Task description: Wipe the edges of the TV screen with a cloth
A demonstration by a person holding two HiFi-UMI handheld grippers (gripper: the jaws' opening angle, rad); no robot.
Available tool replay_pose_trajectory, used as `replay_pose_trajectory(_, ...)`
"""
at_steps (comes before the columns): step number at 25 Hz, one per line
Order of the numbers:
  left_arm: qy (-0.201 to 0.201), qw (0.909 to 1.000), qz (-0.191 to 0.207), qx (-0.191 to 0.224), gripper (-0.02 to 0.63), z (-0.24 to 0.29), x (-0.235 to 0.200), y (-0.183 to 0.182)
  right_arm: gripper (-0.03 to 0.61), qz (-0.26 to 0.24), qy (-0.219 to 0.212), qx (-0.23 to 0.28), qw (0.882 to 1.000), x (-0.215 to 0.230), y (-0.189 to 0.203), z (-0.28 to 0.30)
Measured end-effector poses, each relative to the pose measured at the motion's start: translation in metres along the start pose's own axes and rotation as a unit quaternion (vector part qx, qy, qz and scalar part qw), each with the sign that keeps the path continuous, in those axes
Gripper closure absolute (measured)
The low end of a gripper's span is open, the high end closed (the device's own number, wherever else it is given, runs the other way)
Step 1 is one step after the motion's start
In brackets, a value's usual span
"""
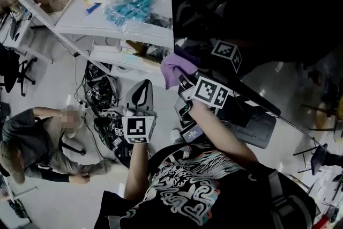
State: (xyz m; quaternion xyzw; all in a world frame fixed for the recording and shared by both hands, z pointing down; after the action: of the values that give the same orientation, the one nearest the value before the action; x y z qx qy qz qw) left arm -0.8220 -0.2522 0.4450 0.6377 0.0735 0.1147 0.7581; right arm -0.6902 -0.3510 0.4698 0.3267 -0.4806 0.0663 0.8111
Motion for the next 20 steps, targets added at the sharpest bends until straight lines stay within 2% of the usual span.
replay_pose_trajectory(4, 0.010, 0.9999, 0.002, -0.003, 0.592, -0.004, 0.003, 0.000, 0.502, -0.047, -0.012, -0.012, 0.999, -0.009, 0.018, -0.013)
replay_pose_trajectory(9, 0.039, 0.9992, -0.013, -0.001, 0.592, 0.002, 0.014, 0.008, 0.502, -0.123, 0.007, 0.001, 0.992, -0.005, 0.029, -0.052)
replay_pose_trajectory(13, 0.057, 0.9983, -0.007, 0.007, 0.592, 0.009, 0.031, 0.008, 0.502, -0.183, 0.020, 0.018, 0.983, 0.001, 0.029, -0.087)
replay_pose_trajectory(20, 0.081, 0.9965, 0.002, 0.017, 0.592, -0.008, 0.101, -0.009, 0.502, -0.260, 0.064, 0.091, 0.959, 0.011, 0.018, -0.204)
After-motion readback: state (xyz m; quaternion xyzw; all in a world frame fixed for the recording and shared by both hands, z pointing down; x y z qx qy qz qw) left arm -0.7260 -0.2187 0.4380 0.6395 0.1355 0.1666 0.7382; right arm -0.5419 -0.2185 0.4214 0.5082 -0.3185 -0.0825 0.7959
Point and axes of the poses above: the fingertips, and each gripper's own axes: z forward along the fingers, x to its right, y out of its underside, the point moved 5 cm from there along -z, backward along the fingers, and after that the axes turned 6 degrees about y, right-handed, at the moved point
